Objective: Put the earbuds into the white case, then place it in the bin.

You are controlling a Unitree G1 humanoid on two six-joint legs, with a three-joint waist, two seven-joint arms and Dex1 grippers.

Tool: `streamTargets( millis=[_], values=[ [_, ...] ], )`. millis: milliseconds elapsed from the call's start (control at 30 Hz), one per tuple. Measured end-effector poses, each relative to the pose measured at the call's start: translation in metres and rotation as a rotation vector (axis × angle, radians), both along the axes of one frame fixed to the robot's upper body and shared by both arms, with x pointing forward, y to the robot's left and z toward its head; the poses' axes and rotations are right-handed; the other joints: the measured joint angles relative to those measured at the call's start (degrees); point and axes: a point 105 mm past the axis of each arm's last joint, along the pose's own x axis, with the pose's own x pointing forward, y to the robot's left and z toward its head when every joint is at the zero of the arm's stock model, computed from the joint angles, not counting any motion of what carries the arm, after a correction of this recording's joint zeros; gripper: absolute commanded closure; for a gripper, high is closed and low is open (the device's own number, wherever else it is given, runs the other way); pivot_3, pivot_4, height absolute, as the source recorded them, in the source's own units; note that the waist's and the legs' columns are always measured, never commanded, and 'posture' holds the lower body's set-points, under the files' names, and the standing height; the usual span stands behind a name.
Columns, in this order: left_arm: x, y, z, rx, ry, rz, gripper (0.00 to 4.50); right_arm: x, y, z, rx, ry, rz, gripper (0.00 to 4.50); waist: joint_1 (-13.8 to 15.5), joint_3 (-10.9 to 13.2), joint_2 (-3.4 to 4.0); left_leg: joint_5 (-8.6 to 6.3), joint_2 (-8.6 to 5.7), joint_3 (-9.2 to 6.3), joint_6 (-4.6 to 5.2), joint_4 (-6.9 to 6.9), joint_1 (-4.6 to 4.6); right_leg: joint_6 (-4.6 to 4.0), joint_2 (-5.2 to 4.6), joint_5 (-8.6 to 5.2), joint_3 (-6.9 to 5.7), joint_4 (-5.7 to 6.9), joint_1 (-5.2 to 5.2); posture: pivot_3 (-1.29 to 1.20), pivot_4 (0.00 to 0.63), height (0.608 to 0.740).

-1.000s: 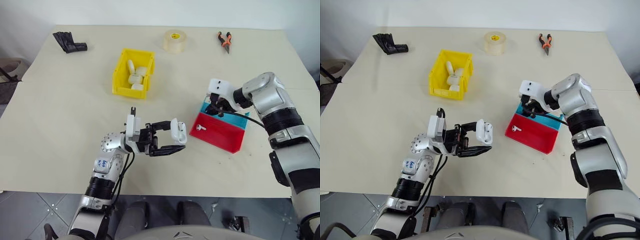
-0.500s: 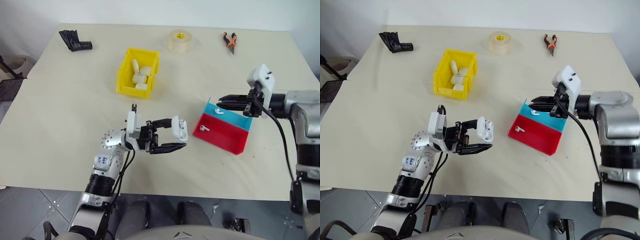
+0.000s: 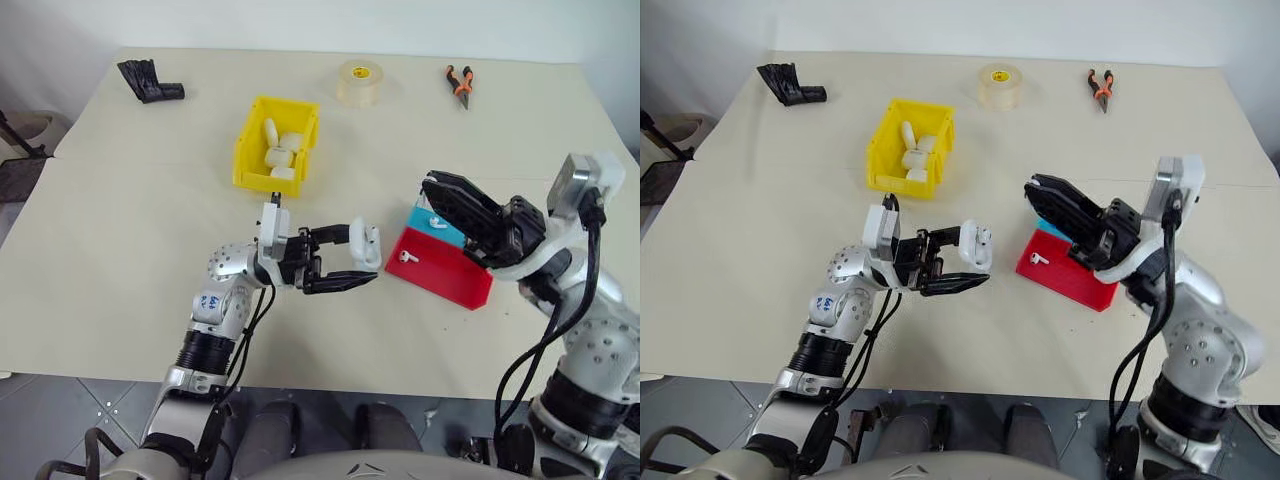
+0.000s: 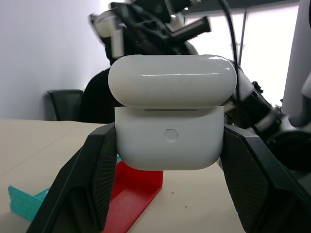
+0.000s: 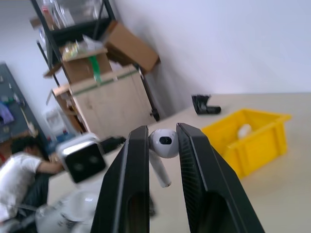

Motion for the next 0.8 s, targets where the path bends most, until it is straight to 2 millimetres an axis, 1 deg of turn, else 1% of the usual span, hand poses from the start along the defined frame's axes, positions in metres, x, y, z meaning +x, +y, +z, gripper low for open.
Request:
streamTargets(
  millis=[100,167,400,600,700,800],
  values=[
    [0.002,-0.002,0.006,-0.014,0.005,-0.006,1.72,-0.010,0.016,-0.009,0.029,0.034,0.035,4.03,-0.1,0.0,0.00,0.00,0.00,0.02,0.00,0.00,0.03,0.00,0.02,0.00,0.04,0.02,0.00,0.00,0.150,0.740],
    [0.002,-0.002,0.007,-0.017,0.006,-0.005,1.72,-0.013,0.022,-0.014,0.042,0.051,0.049,4.03,-0.1,0.0,0.00,0.00,0.00,0.04,0.00,-0.01,0.06,0.00,0.03,0.00,0.08,0.04,0.00,0.00,0.150,0.740],
    [0.003,-0.002,0.006,-0.013,0.020,-0.010,1.72,-0.017,0.031,-0.019,0.063,0.065,0.075,4.03,0.0,0.0,0.00,0.00,0.00,0.03,0.00,-0.02,0.08,0.00,0.04,0.00,0.11,0.03,0.00,0.00,0.150,0.740],
    [0.002,-0.003,0.006,-0.014,0.020,-0.015,1.72,-0.019,0.032,-0.023,0.050,0.071,0.083,4.03,-0.1,0.0,0.00,0.00,0.00,0.04,0.00,-0.03,0.08,0.00,0.04,0.00,0.12,0.02,0.01,0.00,0.150,0.740],
    [0.001,-0.004,0.007,-0.017,0.019,-0.022,1.72,-0.021,0.036,-0.028,0.052,0.090,0.097,4.03,-0.1,0.0,0.00,0.00,0.00,0.04,0.01,-0.03,0.08,0.00,0.04,0.00,0.12,0.02,0.01,0.00,0.150,0.740],
    [0.001,-0.004,0.007,-0.017,0.018,-0.026,1.72,-0.019,0.035,-0.031,0.058,0.091,0.082,4.03,0.0,0.0,0.00,0.00,-0.01,0.04,0.01,-0.02,0.09,0.00,0.04,0.00,0.13,0.02,0.02,0.00,0.150,0.740]
  ],
)
